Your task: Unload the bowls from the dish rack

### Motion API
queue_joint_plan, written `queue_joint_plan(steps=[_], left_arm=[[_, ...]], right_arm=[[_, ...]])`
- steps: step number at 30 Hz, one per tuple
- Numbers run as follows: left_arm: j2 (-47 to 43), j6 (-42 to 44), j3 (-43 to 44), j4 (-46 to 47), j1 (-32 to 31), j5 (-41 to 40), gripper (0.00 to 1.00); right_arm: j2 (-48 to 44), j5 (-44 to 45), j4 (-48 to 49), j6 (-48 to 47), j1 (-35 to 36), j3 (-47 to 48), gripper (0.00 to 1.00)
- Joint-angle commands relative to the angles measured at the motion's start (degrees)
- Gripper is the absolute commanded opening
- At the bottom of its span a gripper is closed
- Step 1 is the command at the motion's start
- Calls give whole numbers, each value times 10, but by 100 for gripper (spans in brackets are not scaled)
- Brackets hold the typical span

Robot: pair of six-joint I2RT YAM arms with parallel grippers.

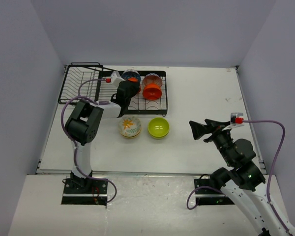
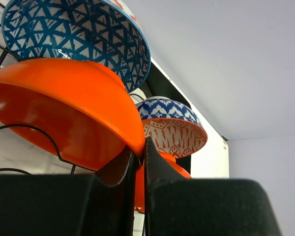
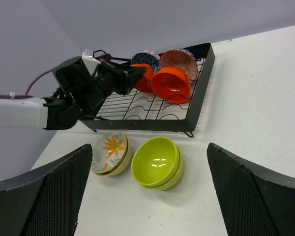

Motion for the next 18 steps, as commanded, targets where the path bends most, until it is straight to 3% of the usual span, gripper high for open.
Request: queue_joint_plan(steps=[1,10,18], left_arm=[[-64,36,-6,115,-7,-6,0],[-50,60,-31,252,-8,37,0],[-72,69,-58,269,-14,48,0]], right_arm=[[3,1,22,-9,1,-2,99],[4,-3,23,-13,1,-2,99],[9,-5,23,-14,1,-1,99]])
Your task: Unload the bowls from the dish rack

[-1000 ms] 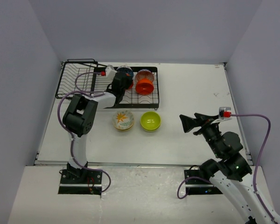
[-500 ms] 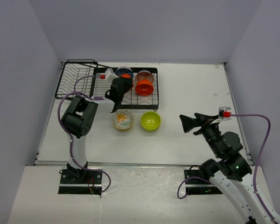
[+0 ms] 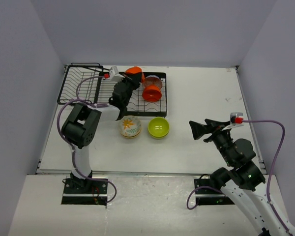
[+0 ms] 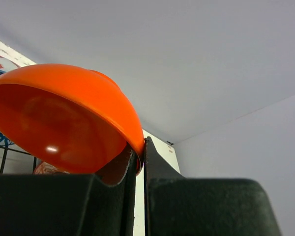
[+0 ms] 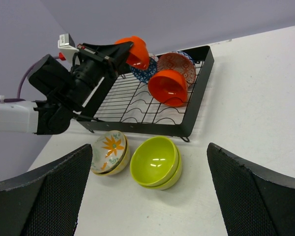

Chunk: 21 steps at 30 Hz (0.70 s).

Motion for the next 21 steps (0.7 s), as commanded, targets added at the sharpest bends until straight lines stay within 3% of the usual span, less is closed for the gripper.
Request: queue_joint_plan(steps=[1,5,11,12,15,18,21], left_arm=[[-59,27,-23,65,-8,4,0],[-108,72,-46,33,-31,7,0],[-210,221,-39,-134,-78,43,0],[-239,244,-38,-198,-86,48,0],[-301,333,-45,-322,-149,13,0],[-353,453,-89,-369,-246,-58,0],[-383,531,-123,-403,-355,-61,0]], right_arm=[[8,-6,23,-9,1,0,99],[13,-7,24,-9,0,2,99],[38,3,18,-2,1,18,99],[43,5,12,4,0,24,99],[71,20,-21,21,1,65,99],[96,42,-50,28,1,132,99],[139,54,-79,0,1,219,99]])
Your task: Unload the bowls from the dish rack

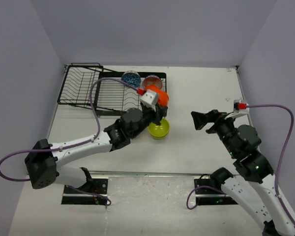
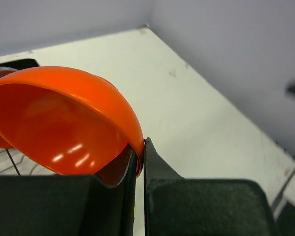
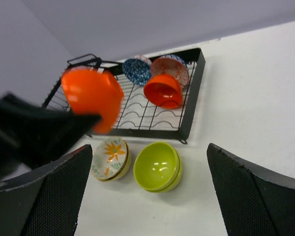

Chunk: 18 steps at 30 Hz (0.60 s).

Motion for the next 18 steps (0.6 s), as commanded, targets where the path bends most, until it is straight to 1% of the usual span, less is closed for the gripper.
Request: queue_joint_plan(steps=[1,2,3,4,5,6,7,9,10,11,12,13,14,15,16,18], left_arm=[[-30,169,-46,-84,-96,-50,0],[-47,183,-55,-103,-120,-64,0],[-55,204,-62,-112,-154,-66,0],[-62,206,-68,-123,-171,-65,0],[-79,236,-82,-135,-188,-68,0],[-87,246,-87,-146,-216,-63,0],[-101,255,-97,-167,-230,-57,0],[-112,277,-105,-182,-254,-26,0],[-115,280,-107,-196,-257,-13,0],[-114,279,-105,-204,-257,-2,0],[-114,287,-103,-211,-258,35,0],[-112,295,-100,-219,-258,57,0],[-109,298,-97,-228,-259,72,0],[-107,303,-90,-228,-261,89,0],[-104,307,-88,-250,-262,95,0],[-100,315,-83,-255,-264,103,0]], right_arm=[[49,28,-70,-21,0,133,99],[99,16,-99,-42,1,163,99],[126,-33,-134,-56,1,221,99],[154,-63,-208,-72,1,249,99],[209,-83,-244,-97,1,297,97],[229,-92,-299,-100,1,312,96],[246,-98,-311,-104,0,320,94],[262,-144,-336,-113,3,331,94],[274,-172,-373,-120,8,340,94],[285,-168,-389,-122,30,347,94],[305,-152,-404,-120,48,356,94],[316,-118,-431,-119,65,359,94],[325,-109,-438,-119,91,362,94],[339,-108,-442,-118,97,362,93],[347,-108,-449,-115,101,362,92],[359,-108,-454,-114,109,359,89]])
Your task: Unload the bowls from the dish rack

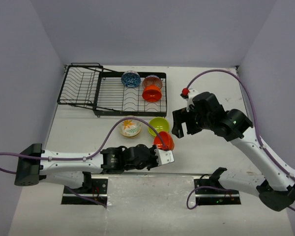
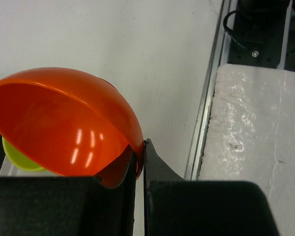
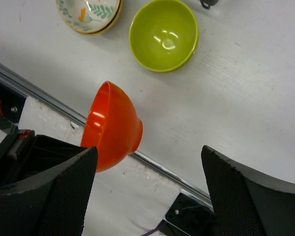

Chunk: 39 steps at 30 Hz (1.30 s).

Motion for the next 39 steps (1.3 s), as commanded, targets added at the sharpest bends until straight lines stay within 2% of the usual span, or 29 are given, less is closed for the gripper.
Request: queue_joint_plan(steps=[1,5,14,18,19,22,24,27,28,29,31,32,33,34,35,38,39], left_arm=[[0,47,28,-18,-6,45,0],[18,56,46,-39,-6,39,0],[48,78,90,-47,-6,48,0],[58,88,107,-49,-6,30,0],[60,89,110,-49,-6,21,0],[74,96,126,-57,-6,-2,0],[89,103,141,-64,-6,-21,0],[106,108,159,-68,-6,-45,0],[109,110,160,-69,-6,-51,0],[114,110,163,-69,-6,-57,0],[116,101,168,-62,-6,-73,1],[114,97,168,-59,-6,-94,12],[109,88,167,-51,-6,-103,39],[105,88,167,-46,-6,-114,49],[91,78,165,-38,-6,-127,99],[64,61,160,-29,-6,-161,100],[43,56,159,-25,-5,-176,100]], right_arm=[[10,2,-56,-9,13,21,85],[35,-2,-56,-7,30,-6,77],[57,-18,-24,10,50,-35,73],[79,-10,-23,8,52,-57,59],[85,-2,-27,9,52,-63,51],[103,12,-32,15,53,-70,37],[109,24,-29,20,54,-73,34],[110,30,-18,23,56,-75,17],[109,30,-14,24,56,-78,3],[108,42,-9,25,56,-80,0],[98,51,1,32,56,-89,0],[93,58,6,32,56,-93,0],[82,78,27,35,51,-104,0],[75,85,40,38,40,-109,0],[71,85,69,44,6,-115,0],[45,82,151,51,-62,-152,0],[39,80,174,61,-117,-164,0]])
